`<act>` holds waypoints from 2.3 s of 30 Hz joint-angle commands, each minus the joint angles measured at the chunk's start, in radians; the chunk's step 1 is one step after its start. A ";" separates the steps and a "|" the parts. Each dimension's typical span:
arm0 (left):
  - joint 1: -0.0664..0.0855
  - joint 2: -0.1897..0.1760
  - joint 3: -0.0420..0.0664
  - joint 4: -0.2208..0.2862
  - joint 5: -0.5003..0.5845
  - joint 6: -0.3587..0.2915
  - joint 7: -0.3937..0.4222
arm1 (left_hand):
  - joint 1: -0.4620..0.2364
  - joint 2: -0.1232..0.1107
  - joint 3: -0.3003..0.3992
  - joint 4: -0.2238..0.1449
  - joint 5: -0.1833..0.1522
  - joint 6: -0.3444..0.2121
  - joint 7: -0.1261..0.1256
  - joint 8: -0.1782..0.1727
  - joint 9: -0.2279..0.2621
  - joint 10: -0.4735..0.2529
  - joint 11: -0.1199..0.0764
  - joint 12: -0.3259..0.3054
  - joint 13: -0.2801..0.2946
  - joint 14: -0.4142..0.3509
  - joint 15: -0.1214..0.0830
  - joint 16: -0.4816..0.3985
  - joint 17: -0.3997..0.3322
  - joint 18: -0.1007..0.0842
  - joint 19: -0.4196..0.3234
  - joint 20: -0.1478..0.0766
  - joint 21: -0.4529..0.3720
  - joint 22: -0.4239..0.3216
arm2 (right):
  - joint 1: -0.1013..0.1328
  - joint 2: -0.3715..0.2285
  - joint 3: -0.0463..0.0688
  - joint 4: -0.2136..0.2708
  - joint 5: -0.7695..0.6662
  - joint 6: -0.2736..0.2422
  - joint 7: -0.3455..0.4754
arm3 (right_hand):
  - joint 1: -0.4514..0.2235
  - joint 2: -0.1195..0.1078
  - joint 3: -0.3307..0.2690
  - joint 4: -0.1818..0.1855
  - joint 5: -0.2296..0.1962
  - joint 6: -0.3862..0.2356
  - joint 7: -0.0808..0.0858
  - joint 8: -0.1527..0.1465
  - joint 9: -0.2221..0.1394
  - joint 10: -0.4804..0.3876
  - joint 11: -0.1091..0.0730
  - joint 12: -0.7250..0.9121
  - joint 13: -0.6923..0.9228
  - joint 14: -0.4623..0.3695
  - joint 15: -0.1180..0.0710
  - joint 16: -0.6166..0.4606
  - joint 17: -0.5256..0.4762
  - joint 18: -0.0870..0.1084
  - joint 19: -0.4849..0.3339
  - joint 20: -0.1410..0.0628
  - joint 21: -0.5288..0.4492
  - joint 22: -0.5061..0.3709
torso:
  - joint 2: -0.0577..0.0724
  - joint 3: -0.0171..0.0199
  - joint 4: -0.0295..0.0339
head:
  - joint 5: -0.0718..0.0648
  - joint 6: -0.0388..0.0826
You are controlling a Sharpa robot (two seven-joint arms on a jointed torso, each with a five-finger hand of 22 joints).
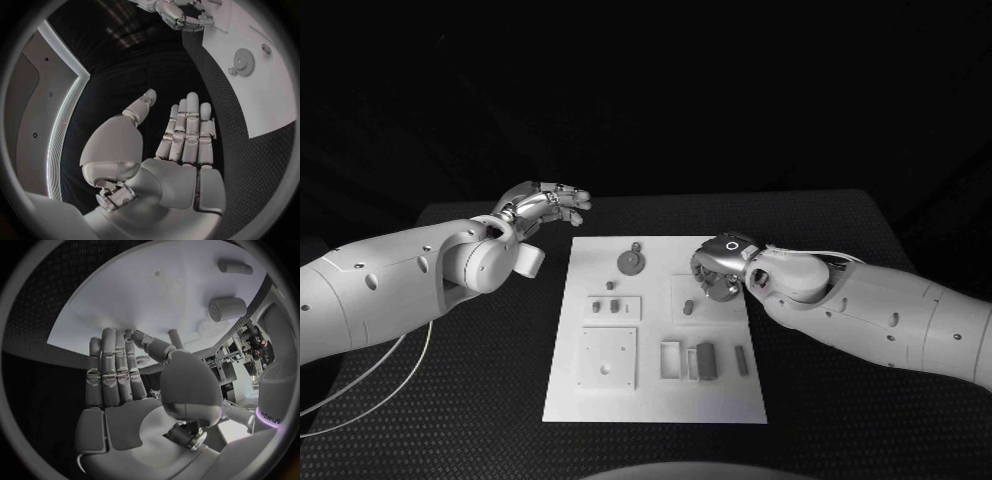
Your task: Assemble the parts on the task board
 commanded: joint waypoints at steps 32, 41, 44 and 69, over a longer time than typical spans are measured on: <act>0.001 0.003 0.001 -0.010 0.006 -0.010 0.007 | 0.006 0.006 -0.003 -0.003 0.009 -0.007 0.009 -0.002 -0.002 -0.004 0.005 0.005 -0.005 0.011 0.000 -0.006 0.007 0.017 0.005 0.007 -0.007 0.004 | -0.020 -0.040 0.023 0.041 0.035 0.000 -0.004 | 0.030 -0.020 0.043 0.002 -0.005 0.017 -0.007 0.014 0.035 0.027 -0.007 -0.001 0.045 0.018 -0.014 0.019 0.034 0.013 0.032 -0.013 0.024 0.012 | 0.000 0.0000 0.0017 | -0.004 0.003; 0.001 0.003 0.001 -0.014 0.006 -0.011 0.007 | 0.006 0.006 -0.003 -0.002 0.011 -0.009 0.010 -0.003 -0.003 -0.005 0.005 0.004 -0.007 0.011 0.000 -0.007 0.009 0.017 0.006 0.007 -0.008 0.005 | 0.000 -0.065 0.060 0.069 0.044 0.009 -0.004 | 0.029 -0.021 0.044 0.003 -0.005 0.017 -0.007 0.015 0.038 0.027 -0.007 -0.001 0.048 0.018 -0.015 0.020 0.037 0.013 0.034 -0.013 0.025 0.013 | -0.001 -0.0011 -0.0015 | -0.005 0.006; 0.001 0.004 0.001 -0.015 0.006 -0.011 0.006 | 0.006 0.005 -0.003 -0.002 0.011 -0.010 0.011 -0.004 -0.003 -0.006 0.006 0.004 -0.007 0.012 0.000 -0.008 0.009 0.017 0.006 0.008 -0.008 0.005 | 0.014 -0.077 0.064 0.076 0.085 0.042 0.025 | 0.028 -0.021 0.044 0.004 -0.005 0.017 -0.007 0.015 0.040 0.028 -0.007 -0.001 0.050 0.018 -0.015 0.021 0.038 0.013 0.035 -0.014 0.026 0.013 | -0.001 -0.0009 -0.0004 | -0.006 0.006; 0.002 0.027 0.001 -0.045 0.021 -0.026 0.007 | 0.006 0.004 -0.003 -0.002 0.012 -0.011 0.011 -0.004 -0.003 -0.006 0.006 0.005 -0.009 0.012 0.000 -0.010 0.011 0.017 0.007 0.008 -0.009 0.006 | 0.008 0.004 0.096 0.209 0.149 -0.012 0.063 | 0.021 -0.012 0.039 0.008 -0.003 0.012 -0.005 0.014 0.047 0.026 -0.007 -0.005 0.058 0.017 -0.015 0.022 0.042 0.013 0.036 -0.014 0.028 0.016 | -0.004 -0.0023 0.0034 | 0.088 0.004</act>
